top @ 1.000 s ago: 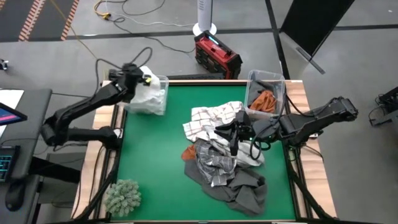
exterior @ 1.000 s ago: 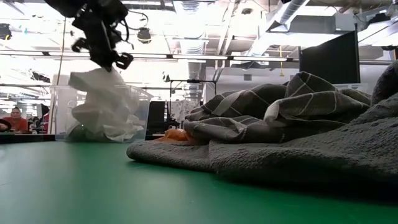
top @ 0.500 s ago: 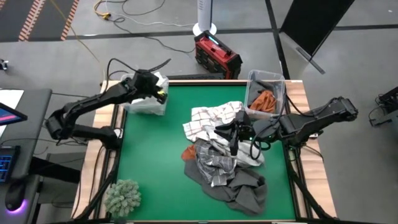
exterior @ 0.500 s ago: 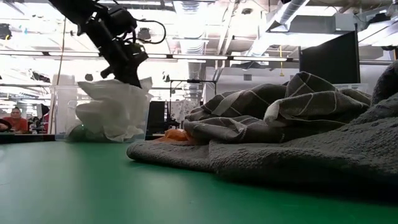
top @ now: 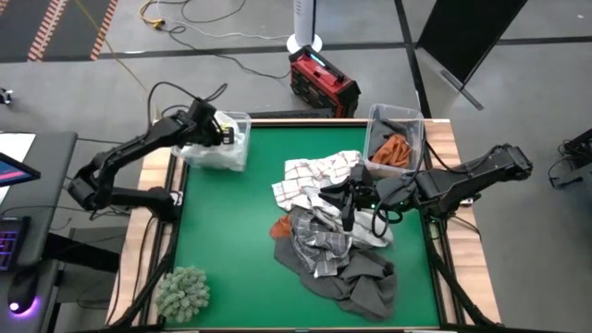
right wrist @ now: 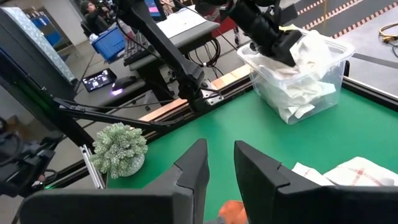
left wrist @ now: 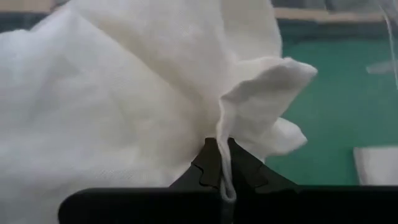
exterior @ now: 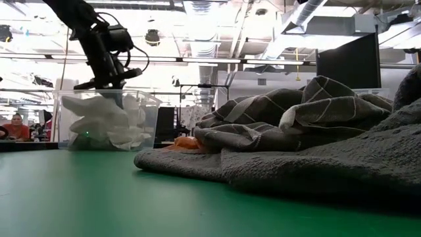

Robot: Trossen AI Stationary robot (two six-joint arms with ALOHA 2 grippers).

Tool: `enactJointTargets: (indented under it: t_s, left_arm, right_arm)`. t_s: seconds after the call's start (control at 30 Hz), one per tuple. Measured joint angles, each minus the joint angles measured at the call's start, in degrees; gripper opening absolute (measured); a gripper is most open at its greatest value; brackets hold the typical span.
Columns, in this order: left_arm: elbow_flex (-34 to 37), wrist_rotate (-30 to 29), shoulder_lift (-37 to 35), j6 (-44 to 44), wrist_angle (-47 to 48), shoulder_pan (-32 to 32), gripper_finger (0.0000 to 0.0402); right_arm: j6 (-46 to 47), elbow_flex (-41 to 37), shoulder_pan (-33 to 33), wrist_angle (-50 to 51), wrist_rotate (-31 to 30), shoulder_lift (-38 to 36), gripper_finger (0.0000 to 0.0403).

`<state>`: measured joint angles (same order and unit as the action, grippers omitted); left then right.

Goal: Sort towels by color in basket
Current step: Put the white towel into the left transparent bin

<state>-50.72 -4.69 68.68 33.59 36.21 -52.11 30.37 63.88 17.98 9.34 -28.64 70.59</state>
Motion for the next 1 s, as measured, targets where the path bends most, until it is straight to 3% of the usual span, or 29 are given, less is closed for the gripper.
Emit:
enactJointTargets:
  t_s: [0.27,0.73,1.0]
  left_arm:
    - [0.00,7.55,6.46,5.55,-0.52,-3.14,0.0000]
    - [-0.28,4.46,23.42,-2.32,0.76,-2.17,0.0000]
    - [-0.16,3.77,24.31,-3.09,1.11,-1.26,0.0004]
  right_arm:
    - [0.17,0.02,0.00,-0.71,-0.02,0.00,0.0107]
    - [1.11,0.00,0.02,-1.67,-0.04,-0.01,0.0107]
    - [1.09,0.00,-0.13,-0.92,-0.04,-0.01,0.0107]
